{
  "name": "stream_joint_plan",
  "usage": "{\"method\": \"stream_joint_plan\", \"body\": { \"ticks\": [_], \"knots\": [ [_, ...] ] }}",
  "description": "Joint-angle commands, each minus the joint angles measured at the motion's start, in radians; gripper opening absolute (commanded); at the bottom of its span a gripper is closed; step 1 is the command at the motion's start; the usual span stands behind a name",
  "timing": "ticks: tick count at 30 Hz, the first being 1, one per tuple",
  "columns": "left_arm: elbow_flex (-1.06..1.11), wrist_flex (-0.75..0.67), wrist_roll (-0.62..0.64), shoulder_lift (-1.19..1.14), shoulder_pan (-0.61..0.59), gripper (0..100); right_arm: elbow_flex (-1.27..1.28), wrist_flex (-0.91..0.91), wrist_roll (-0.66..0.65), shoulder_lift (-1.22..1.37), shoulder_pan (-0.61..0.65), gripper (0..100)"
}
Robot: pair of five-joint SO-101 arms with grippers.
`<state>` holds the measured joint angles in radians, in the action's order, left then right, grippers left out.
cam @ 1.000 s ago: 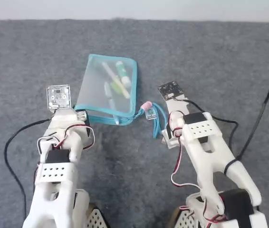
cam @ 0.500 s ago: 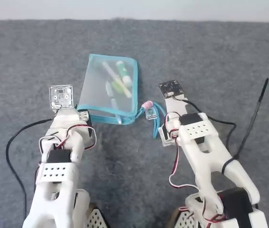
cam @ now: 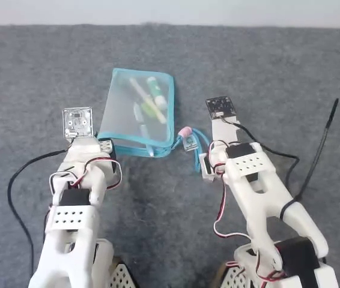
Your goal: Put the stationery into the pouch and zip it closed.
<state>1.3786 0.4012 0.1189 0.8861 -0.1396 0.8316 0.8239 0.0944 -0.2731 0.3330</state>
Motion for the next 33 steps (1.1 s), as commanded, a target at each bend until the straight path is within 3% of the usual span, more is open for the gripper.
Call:
{"method": "stream_joint_plan", "body": {
  "ticks": [1,10,18,33],
  "knots": [
    [-0.031,-0.003,0.005,0.043,0.009,1,-0.003,-0.051,0.015,-0.005,0.021,16.7],
    [-0.030,-0.003,0.005,0.043,0.009,1,0.155,-0.300,0.008,-0.007,0.081,16.6],
    [-0.030,-0.002,0.005,0.043,0.009,1,0.172,-0.257,0.006,-0.007,0.058,16.6],
    [-0.019,0.000,0.005,0.043,0.006,1,0.172,-0.214,0.006,-0.007,-0.145,16.5]
  ]
}}
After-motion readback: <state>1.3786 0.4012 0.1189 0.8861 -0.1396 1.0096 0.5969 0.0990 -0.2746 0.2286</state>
